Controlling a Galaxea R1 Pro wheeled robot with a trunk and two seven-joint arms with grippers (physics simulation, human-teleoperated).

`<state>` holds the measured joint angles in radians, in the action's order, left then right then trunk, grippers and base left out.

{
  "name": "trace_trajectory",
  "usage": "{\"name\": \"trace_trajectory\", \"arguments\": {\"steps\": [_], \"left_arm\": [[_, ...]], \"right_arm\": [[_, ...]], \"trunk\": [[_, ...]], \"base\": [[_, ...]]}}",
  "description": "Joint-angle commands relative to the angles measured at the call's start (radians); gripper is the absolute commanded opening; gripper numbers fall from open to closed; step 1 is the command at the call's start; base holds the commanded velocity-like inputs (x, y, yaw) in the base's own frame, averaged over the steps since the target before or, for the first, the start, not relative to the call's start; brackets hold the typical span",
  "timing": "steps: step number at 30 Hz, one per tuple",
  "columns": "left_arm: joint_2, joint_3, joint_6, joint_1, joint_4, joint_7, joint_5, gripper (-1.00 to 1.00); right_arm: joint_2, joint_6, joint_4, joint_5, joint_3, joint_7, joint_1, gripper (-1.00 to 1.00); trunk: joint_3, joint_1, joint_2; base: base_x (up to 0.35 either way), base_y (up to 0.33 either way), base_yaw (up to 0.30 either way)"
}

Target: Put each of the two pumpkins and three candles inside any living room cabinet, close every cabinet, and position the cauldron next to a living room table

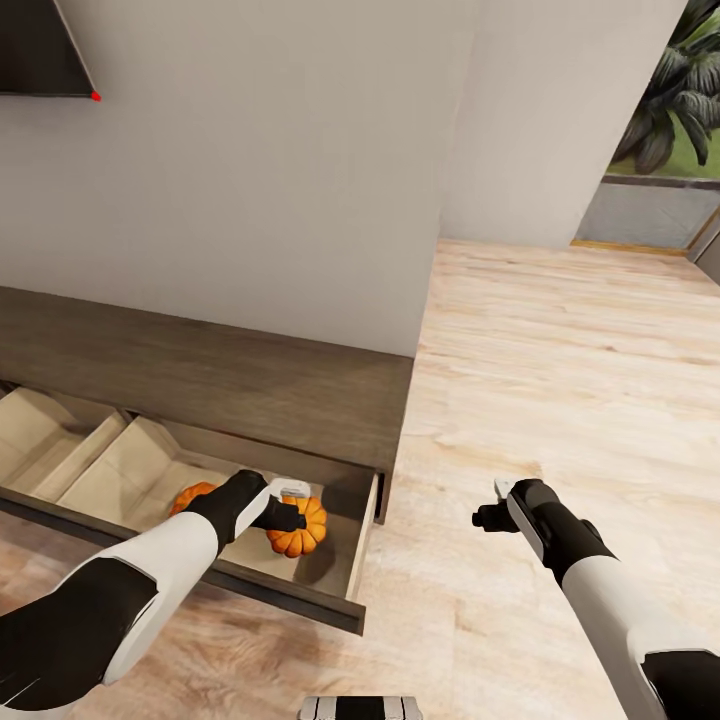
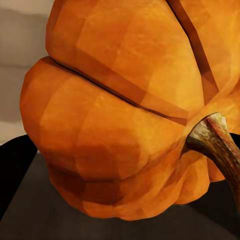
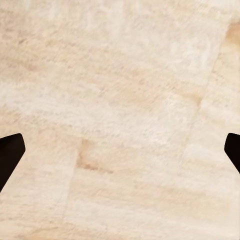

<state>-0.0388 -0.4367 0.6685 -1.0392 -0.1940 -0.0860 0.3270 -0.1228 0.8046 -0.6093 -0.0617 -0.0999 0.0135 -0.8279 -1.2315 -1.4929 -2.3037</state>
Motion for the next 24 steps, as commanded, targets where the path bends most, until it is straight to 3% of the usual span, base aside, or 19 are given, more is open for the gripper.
{"name": "trace_trajectory", "arguments": {"steps": [1,14,19,24], "left_arm": [[0.0,-0.008,0.003,-0.001,-0.001,0.001,0.007,-1.0],[0.0,-0.008,0.003,-0.001,-0.001,0.0,0.007,-1.0],[0.0,-0.008,0.003,-0.001,-0.001,-0.001,0.007,-1.0],[0.0,-0.008,0.005,-0.001,-0.001,-0.001,0.007,-1.0]], "right_arm": [[-0.001,0.004,-0.001,-0.006,-0.006,-0.001,0.0,1.0],[-0.001,0.004,-0.001,-0.007,-0.004,-0.001,0.0,1.0],[-0.001,0.004,-0.001,-0.007,-0.004,0.0,0.0,1.0],[-0.001,0.004,-0.001,-0.007,-0.004,0.0,0.0,1.0]], "trunk": [[-0.004,-0.004,-0.008],[-0.045,-0.054,-0.099],[-0.045,-0.054,-0.099],[-0.06,-0.073,-0.134]], "base": [[0.0,0.0,0.0],[0.0,0.0,0.0],[0.0,0.0,0.0],[0.0,0.0,0.0]]}}
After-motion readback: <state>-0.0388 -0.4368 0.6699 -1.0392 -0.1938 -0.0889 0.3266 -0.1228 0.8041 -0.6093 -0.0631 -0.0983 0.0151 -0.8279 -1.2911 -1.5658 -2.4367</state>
